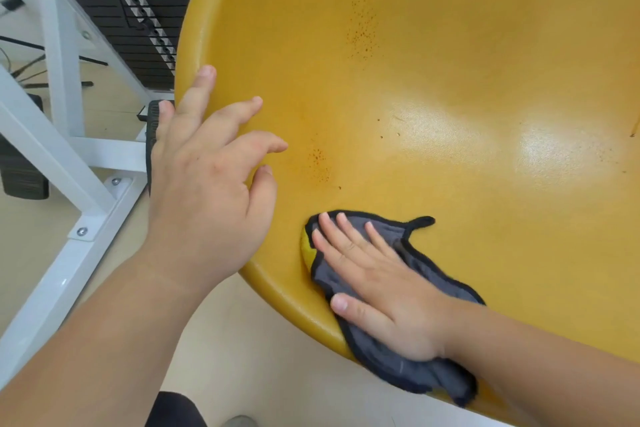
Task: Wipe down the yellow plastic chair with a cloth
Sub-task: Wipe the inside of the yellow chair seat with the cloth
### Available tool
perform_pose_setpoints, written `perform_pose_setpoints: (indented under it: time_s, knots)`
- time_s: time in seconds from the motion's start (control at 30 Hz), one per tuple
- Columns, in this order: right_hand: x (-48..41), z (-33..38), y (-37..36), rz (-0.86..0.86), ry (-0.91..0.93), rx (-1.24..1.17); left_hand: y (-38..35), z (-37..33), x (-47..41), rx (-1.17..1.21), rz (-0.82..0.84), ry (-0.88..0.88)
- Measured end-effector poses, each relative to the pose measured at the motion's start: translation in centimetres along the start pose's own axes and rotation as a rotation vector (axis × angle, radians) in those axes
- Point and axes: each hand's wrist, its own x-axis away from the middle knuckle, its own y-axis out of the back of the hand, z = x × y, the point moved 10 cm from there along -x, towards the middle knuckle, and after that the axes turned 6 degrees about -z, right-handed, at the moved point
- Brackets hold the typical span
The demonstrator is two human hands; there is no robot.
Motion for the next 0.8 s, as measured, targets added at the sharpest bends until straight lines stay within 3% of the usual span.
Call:
perform_pose_setpoints:
  time_s: [0.13, 0.3, 0.37, 0.5, 0.6, 0.7, 0.8]
  knots:
    - [-4.4, -8.6, 3.6, -0.265, -0.265, 0.200, 0.0, 0.0, 0.0, 0.025, -0.003, 0.004]
    - [-7.3, -12.4, 6.0, -0.403, -0.577, 0.094, 0.4, 0.5, -0.2, 0.120, -0.020, 0.059]
    - [-8.0, -9.7, 5.2, -0.403, -0.540, -0.006, 0.4, 0.4, -0.3, 0.094, -0.038, 0.051]
    - [-7.0, 1.3, 2.9, -0.320, -0.105, -0.131, 0.0, -0.2, -0.9, -0.043, -0.050, 0.024]
    - [-4.3, 3.6, 1.6, -0.204, 0.092, -0.173, 0.1, -0.1, -1.1, -0.025, -0.084, 0.033]
    - [-4.9, -1.0, 2.3, -0.252, 0.065, 0.019, 0.3, -0.1, -0.9, -0.015, -0.099, -0.003]
    - [-7.6, -8.0, 5.0, -0.374, -0.205, 0.154, 0.5, -0.2, -0.7, 0.008, -0.114, -0.038]
